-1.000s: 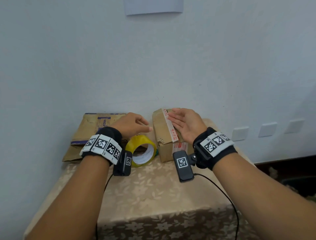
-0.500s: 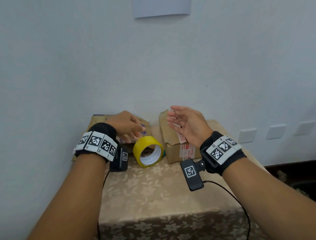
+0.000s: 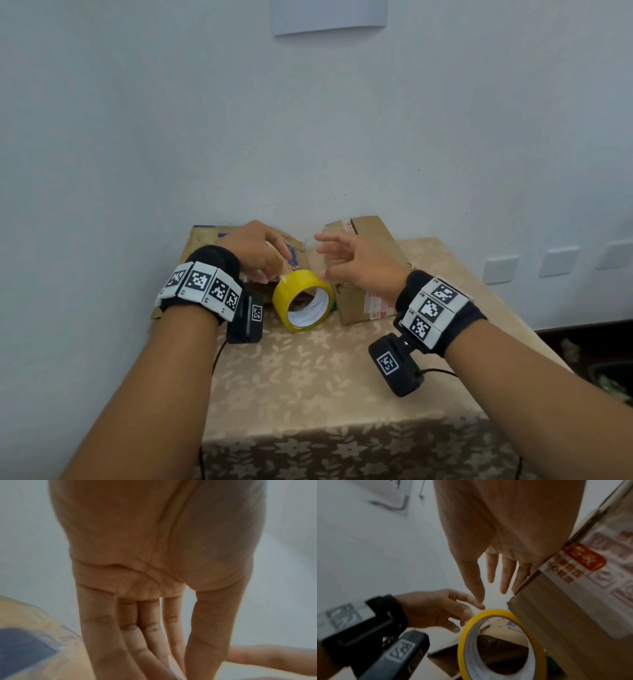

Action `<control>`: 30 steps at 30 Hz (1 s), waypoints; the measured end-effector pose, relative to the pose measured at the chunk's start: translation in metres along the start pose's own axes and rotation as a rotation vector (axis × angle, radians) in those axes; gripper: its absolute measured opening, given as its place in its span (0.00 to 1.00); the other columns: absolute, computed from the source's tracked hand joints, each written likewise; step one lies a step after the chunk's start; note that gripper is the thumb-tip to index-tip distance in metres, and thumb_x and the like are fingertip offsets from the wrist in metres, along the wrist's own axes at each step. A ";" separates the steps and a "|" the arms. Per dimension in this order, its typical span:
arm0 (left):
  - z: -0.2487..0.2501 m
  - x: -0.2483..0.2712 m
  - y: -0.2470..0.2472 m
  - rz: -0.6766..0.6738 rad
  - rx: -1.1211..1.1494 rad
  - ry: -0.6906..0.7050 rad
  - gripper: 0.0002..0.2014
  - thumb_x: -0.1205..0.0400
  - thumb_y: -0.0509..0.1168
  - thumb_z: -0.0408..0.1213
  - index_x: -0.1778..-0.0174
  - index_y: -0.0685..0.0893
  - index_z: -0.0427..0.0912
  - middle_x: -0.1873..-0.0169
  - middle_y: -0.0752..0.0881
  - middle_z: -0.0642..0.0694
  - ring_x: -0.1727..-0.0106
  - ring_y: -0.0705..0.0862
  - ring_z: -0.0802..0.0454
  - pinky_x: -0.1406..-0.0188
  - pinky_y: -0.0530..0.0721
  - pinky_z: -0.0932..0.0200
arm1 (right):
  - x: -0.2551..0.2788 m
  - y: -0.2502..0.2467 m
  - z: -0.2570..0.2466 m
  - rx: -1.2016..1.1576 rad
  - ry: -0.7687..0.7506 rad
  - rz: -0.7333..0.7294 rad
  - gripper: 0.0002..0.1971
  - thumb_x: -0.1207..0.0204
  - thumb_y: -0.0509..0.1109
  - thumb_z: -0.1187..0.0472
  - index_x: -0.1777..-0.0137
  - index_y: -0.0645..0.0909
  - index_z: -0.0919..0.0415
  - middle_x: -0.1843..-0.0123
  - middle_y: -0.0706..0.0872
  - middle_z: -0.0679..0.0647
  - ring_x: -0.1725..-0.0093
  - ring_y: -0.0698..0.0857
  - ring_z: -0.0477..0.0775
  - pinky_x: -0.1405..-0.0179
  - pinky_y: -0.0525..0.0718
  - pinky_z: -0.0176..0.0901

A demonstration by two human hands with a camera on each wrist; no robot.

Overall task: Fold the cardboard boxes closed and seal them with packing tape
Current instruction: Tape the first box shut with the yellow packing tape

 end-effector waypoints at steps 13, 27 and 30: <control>0.054 0.010 -0.017 0.132 -0.067 0.300 0.08 0.25 0.78 0.29 0.56 0.92 0.47 0.68 0.93 0.46 0.58 0.93 0.44 0.55 0.93 0.47 | -0.005 0.019 -0.001 0.252 -0.090 -0.084 0.25 0.27 0.80 0.64 0.29 0.85 0.51 0.39 0.90 0.49 0.40 0.87 0.47 0.33 0.85 0.52; 0.074 0.028 -0.044 0.526 0.058 0.577 0.05 0.24 0.79 0.36 0.57 0.93 0.51 0.64 0.91 0.57 0.61 0.86 0.62 0.55 0.82 0.63 | 0.003 -0.009 -0.011 -0.296 -0.158 0.057 0.21 0.19 0.77 0.59 0.27 0.85 0.54 0.37 0.92 0.49 0.34 0.88 0.51 0.45 0.85 0.31; 0.072 0.028 -0.042 0.563 0.129 0.589 0.05 0.24 0.79 0.33 0.59 0.93 0.49 0.64 0.91 0.58 0.63 0.83 0.65 0.58 0.80 0.66 | 0.001 -0.010 -0.007 -0.278 -0.144 0.041 0.19 0.18 0.76 0.56 0.27 0.86 0.53 0.37 0.92 0.47 0.36 0.89 0.56 0.39 0.86 0.37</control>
Point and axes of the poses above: each hand's wrist, its own x-axis away from the middle knuckle, its own y-axis out of the palm, z = x × y, the point moved 10 cm from there along -x, towards the middle knuckle
